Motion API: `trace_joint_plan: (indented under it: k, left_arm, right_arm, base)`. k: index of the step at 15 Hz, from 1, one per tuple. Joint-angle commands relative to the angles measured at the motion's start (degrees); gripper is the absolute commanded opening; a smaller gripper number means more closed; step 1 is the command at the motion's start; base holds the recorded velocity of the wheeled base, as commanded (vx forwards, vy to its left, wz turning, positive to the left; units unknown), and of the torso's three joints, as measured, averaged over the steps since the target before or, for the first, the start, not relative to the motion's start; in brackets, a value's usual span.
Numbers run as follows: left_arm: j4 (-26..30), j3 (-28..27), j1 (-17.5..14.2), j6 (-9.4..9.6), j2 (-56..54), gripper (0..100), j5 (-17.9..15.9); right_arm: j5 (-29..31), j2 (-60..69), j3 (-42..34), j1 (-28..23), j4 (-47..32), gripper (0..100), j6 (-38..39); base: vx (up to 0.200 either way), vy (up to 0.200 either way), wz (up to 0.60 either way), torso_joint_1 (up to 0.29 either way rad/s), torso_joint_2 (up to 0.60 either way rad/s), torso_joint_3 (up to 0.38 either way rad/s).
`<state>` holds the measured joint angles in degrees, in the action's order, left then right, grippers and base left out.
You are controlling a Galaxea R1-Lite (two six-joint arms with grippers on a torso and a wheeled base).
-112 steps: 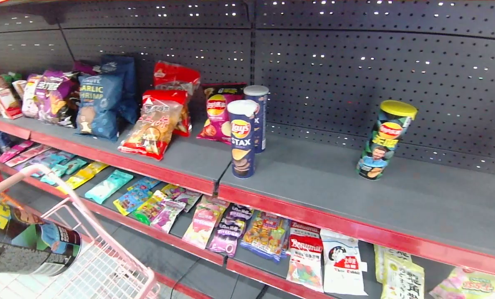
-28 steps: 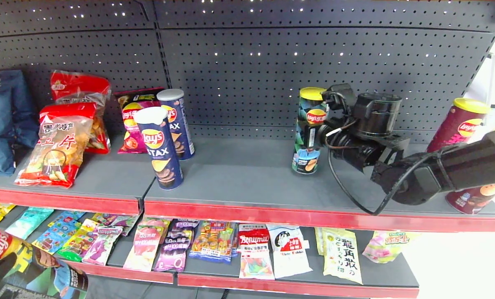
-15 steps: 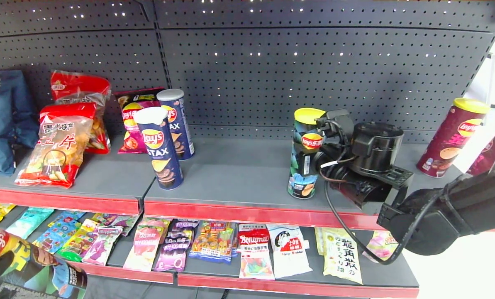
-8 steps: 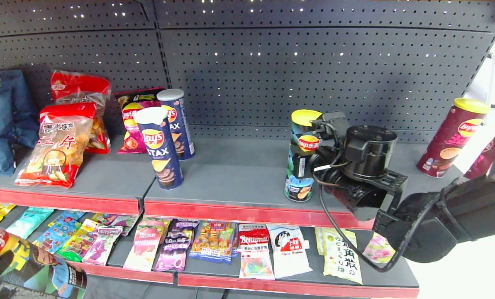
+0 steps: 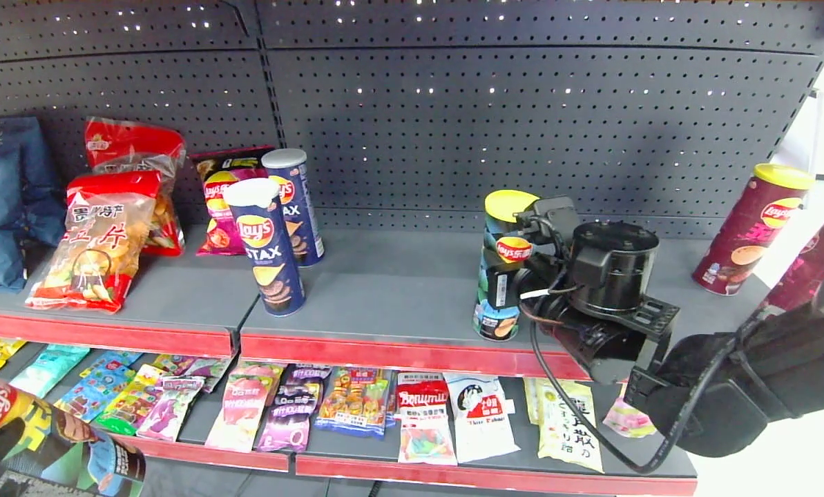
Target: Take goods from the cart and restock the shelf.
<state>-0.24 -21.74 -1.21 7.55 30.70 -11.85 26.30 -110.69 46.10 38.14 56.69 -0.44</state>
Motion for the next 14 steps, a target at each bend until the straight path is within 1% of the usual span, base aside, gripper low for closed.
trace_joint_plan:
  k: [1, 7, 14]
  left_arm:
    - [-0.02, -0.06, -0.02, 0.01, -0.02, 0, -0.02]
    - [-0.02, -0.06, -0.02, -0.08, -0.02, 0, -0.02]
    - [0.07, 0.2, -0.02, -0.08, -0.81, 0, -0.02]
  right_arm:
    - [-0.02, -0.14, -0.14, 0.0, -0.26, 0, -0.09]
    - [-0.02, -0.23, -0.31, 1.14, -0.26, 0, -0.53]
    - [0.16, -0.4, -0.4, 1.14, -0.26, 0, -1.23]
  base:
    - [0.0, 0.0, 0.0, 0.0, 0.0, 0.0]
    - [0.0, 0.0, 0.0, 0.0, 0.0, 0.0]
    - [0.0, 0.0, 0.0, 0.0, 0.0, 0.0]
